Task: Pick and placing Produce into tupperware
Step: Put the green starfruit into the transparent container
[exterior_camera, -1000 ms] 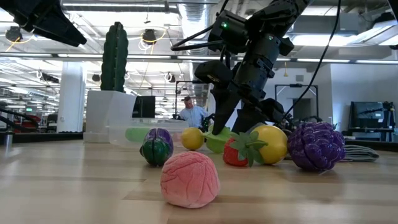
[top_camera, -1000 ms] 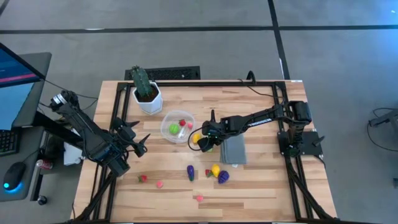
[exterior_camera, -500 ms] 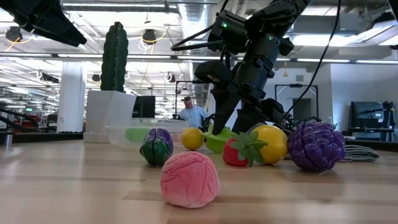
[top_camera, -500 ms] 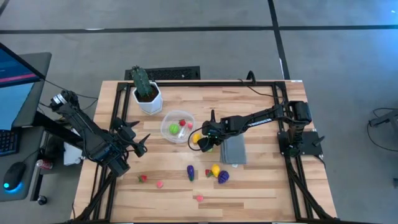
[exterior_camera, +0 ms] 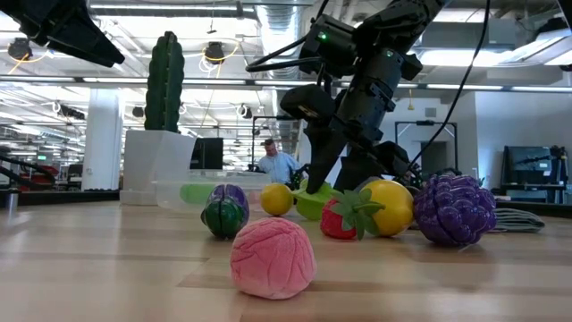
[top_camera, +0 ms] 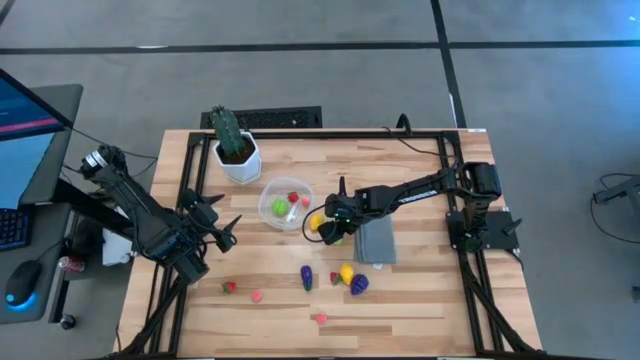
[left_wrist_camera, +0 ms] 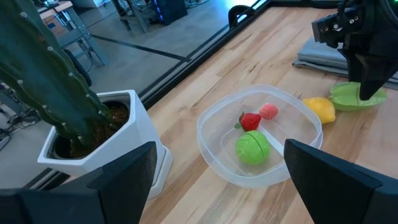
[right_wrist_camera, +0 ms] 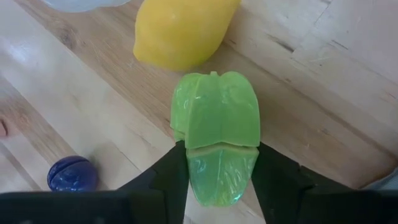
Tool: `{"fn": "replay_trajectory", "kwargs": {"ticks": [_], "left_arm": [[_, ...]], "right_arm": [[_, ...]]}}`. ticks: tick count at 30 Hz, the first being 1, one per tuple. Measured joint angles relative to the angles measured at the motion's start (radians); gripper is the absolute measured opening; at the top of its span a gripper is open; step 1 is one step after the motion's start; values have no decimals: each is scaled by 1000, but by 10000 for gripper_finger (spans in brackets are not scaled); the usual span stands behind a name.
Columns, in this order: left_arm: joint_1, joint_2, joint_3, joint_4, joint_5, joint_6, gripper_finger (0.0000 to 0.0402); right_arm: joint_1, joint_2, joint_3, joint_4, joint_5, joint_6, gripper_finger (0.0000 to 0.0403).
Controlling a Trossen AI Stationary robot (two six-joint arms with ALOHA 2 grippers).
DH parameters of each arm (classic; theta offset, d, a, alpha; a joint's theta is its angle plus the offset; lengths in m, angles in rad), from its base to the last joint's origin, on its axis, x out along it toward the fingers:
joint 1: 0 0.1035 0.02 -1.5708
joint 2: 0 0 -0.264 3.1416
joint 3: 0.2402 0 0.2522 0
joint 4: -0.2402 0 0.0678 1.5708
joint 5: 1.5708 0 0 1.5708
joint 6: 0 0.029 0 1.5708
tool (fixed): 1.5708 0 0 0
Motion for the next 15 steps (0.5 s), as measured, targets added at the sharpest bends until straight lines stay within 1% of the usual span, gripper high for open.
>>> {"fn": "replay_trajectory", "kwargs": {"ticks": [4,10,15], "left_arm": [[0,0,0,0,0,0,343],[0,0,0,0,0,0,343],[0,0,0,0,-1,1,343]], "right_arm": [[0,0,0,0,-14,0,171],[0,-8,-2,-8,-21,0,181],[0,-19,-2,-10,-22,0,173]]}}
